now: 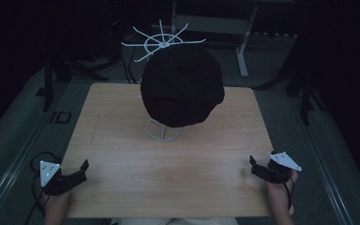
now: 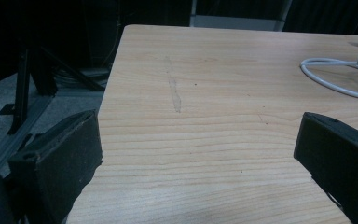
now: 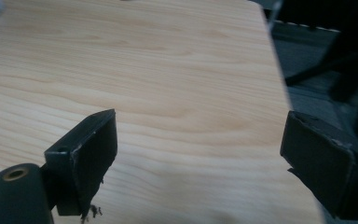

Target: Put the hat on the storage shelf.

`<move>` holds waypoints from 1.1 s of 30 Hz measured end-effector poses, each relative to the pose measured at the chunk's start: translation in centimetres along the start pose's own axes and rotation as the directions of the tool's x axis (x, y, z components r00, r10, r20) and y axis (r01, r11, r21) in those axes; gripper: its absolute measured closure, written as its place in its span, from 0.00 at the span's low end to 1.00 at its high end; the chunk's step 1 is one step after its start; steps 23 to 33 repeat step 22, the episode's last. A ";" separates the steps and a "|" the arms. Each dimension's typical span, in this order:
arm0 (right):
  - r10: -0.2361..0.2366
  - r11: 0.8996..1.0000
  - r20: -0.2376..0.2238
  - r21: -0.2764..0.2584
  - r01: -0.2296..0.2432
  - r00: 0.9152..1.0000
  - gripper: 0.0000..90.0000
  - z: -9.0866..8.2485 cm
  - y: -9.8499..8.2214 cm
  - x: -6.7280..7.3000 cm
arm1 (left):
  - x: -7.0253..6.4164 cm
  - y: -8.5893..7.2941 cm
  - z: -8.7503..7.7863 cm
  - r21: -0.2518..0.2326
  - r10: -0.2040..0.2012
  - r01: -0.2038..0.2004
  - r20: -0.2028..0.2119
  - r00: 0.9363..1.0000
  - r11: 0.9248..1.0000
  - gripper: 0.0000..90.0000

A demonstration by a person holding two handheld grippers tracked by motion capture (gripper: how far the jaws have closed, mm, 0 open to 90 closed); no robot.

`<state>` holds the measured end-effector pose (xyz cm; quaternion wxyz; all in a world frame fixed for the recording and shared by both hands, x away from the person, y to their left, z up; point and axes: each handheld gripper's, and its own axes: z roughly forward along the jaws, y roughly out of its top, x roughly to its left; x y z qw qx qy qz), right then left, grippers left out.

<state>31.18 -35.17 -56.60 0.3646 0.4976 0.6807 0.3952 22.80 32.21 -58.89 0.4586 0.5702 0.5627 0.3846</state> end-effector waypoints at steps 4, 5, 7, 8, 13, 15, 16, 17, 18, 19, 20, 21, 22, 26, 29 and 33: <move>0.029 1.000 0.052 0.005 -0.029 0.998 0.12 -0.5 -0.6 -1.3 | 0.0 0.0 0.0 0.000 0.000 0.000 0.000 1.000 1.000 0.02; 0.042 0.999 0.061 0.012 -0.043 0.997 0.12 -0.5 -0.7 -1.6 | 0.0 0.0 0.0 0.000 0.000 0.000 0.000 1.000 1.000 0.02; 0.047 0.999 0.083 0.016 -0.049 0.995 0.12 -0.7 -0.9 -1.9 | 0.0 0.0 0.0 -0.001 0.000 0.000 0.000 1.000 1.000 0.02; 0.051 0.998 0.089 0.018 -0.053 0.995 0.12 -0.7 -0.9 -2.0 | 0.0 0.0 0.0 -0.001 0.000 0.000 -0.001 1.000 1.000 0.02; 0.073 0.997 0.135 0.006 -0.075 0.988 0.12 -1.1 -1.1 -2.3 | 0.0 0.0 0.0 -0.003 -0.001 0.001 0.001 1.000 1.000 0.02; 0.078 0.997 0.155 0.002 -0.079 0.985 0.12 -1.2 -1.3 -2.4 | 0.0 0.0 0.0 -0.003 -0.001 0.001 0.002 1.000 1.000 0.02; 0.081 0.997 0.156 0.000 -0.082 0.984 0.12 -1.2 -1.3 -2.5 | 0.0 0.0 0.0 -0.003 -0.002 0.002 0.001 1.000 1.000 0.02; 0.082 0.996 0.157 0.009 -0.085 0.984 0.12 -1.1 -1.4 -2.6 | 0.0 0.0 0.0 -0.002 -0.001 0.001 0.002 1.000 1.000 0.02; 0.086 0.996 0.161 0.012 -0.089 0.983 0.12 -1.1 -1.5 -2.7 | 0.0 0.0 0.0 -0.003 -0.002 0.002 0.002 1.000 1.000 0.02; 0.092 0.995 0.157 0.010 -0.095 0.983 0.12 -1.1 -1.5 -2.7 | 0.0 0.0 0.0 -0.002 -0.001 0.001 0.001 1.000 1.000 0.02; 0.093 0.995 0.162 0.009 -0.096 0.982 0.12 -1.1 -1.5 -2.7 | 0.0 0.0 0.0 -0.003 -0.001 0.001 0.001 1.000 1.000 0.02; 0.100 0.995 0.166 0.008 -0.103 0.981 0.13 -1.1 -1.5 -2.8 | 0.0 0.0 0.0 -0.003 -0.001 0.001 0.001 1.000 1.000 0.02; 0.108 0.994 0.163 0.009 -0.111 0.981 0.13 -1.1 -1.5 -2.9 | 0.0 0.0 0.0 -0.003 -0.001 0.001 0.001 1.000 1.000 0.02; 0.108 0.994 0.163 0.009 -0.111 0.981 0.13 -1.1 -1.5 -2.9 | 0.0 0.0 0.0 -0.003 -0.001 0.001 0.001 1.000 1.000 0.02; 0.108 0.994 0.163 0.009 -0.111 0.981 0.13 -1.1 -1.5 -2.9 | 0.0 0.0 0.0 -0.003 -0.001 0.001 0.001 1.000 1.000 0.02; 0.108 0.994 0.163 0.009 -0.111 0.981 0.13 -1.1 -1.5 -2.9 | 0.0 0.0 0.0 -0.003 -0.001 0.001 0.001 1.000 1.000 0.02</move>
